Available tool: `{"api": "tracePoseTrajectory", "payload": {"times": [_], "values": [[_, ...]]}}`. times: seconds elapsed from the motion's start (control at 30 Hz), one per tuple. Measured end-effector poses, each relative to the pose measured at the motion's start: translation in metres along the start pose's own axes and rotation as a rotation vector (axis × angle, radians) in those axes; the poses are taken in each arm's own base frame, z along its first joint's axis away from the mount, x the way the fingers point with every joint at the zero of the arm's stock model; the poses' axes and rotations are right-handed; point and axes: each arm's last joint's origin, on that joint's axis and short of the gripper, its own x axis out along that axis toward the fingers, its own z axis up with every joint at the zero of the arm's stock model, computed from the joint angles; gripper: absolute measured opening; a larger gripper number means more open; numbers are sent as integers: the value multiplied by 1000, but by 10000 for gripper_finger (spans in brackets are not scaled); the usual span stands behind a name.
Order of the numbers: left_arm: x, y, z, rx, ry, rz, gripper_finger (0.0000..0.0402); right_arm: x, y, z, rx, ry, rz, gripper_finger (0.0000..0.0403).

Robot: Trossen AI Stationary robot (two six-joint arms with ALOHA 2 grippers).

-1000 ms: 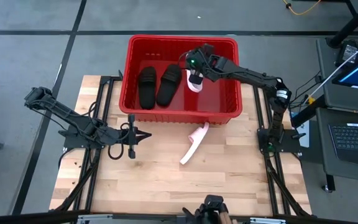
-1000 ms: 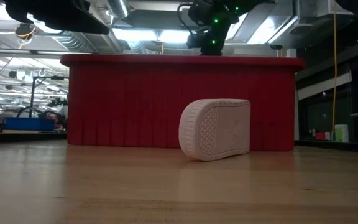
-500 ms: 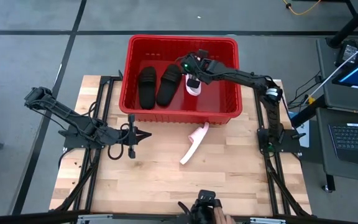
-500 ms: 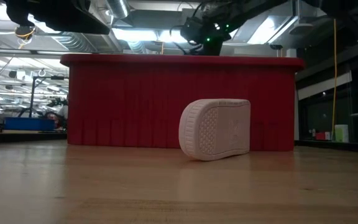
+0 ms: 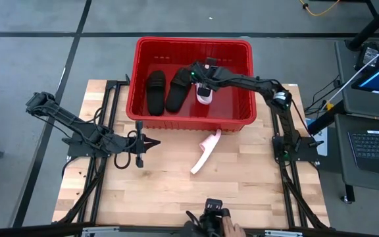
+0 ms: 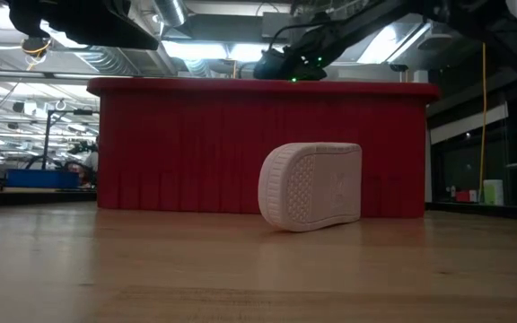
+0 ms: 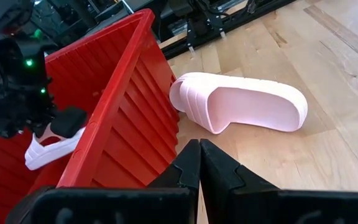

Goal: Pick and place slides into bin
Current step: Put the left pink slide into the red bin

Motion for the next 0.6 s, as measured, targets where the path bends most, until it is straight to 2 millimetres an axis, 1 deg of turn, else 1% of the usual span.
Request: {"api": "tracePoseTrajectory", "payload": {"times": [0.17,0.37,0.6], "values": [[0,0,0,0,0,0,5,6,5,0,-12,13,9,10],[0,0,0,0,0,0,1,6,5,0,-11,13,9,10],[0,0,0,-1,0,0,7,6,6,1,9,0,32,10]]}}
